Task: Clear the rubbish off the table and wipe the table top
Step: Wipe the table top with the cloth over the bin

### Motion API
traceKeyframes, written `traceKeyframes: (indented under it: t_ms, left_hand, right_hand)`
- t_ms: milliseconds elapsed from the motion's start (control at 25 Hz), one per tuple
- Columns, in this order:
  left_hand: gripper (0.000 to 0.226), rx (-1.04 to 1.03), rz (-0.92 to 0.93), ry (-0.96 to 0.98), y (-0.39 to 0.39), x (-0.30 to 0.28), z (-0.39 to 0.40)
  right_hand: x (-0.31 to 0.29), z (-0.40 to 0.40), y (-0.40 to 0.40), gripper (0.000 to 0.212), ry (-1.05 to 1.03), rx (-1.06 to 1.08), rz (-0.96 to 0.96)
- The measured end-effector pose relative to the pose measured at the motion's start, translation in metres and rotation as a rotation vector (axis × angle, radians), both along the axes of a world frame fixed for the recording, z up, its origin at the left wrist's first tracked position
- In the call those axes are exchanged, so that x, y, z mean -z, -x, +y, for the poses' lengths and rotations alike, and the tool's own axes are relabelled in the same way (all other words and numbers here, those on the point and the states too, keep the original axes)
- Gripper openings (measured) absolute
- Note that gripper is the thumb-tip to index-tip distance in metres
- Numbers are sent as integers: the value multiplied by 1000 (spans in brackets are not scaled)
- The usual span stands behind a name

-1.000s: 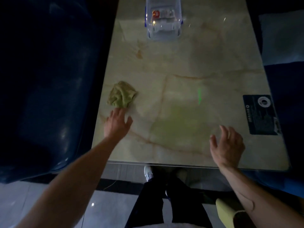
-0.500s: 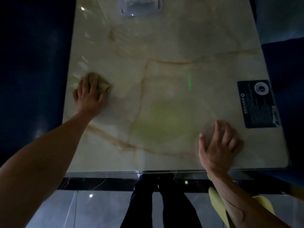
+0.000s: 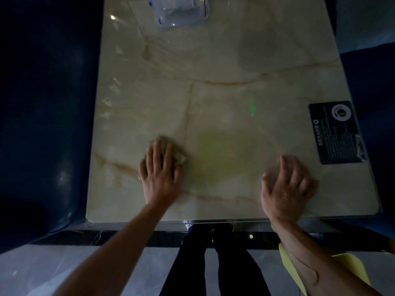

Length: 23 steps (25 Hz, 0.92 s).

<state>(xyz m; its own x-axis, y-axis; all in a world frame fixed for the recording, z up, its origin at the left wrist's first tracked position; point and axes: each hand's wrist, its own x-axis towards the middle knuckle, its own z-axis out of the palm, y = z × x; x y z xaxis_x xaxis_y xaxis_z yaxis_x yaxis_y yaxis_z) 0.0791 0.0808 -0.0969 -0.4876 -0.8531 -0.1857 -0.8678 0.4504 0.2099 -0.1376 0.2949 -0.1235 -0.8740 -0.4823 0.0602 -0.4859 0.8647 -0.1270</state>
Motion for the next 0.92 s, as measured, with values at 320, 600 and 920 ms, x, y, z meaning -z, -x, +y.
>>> traceKeyframes:
  t_ms: [320,600,920]
  left_hand:
    - [71,-355,-27,-133,2,-5,125]
    - [69,-265,0,-72,61,-4,15]
    - [65,334,-7,47,137,6,-65]
  right_hand:
    - [-2,0,1,56,66,18,-7]
    - [-1,-1,0,55,50,13,14]
    - [4,-1,2,57,48,18,8]
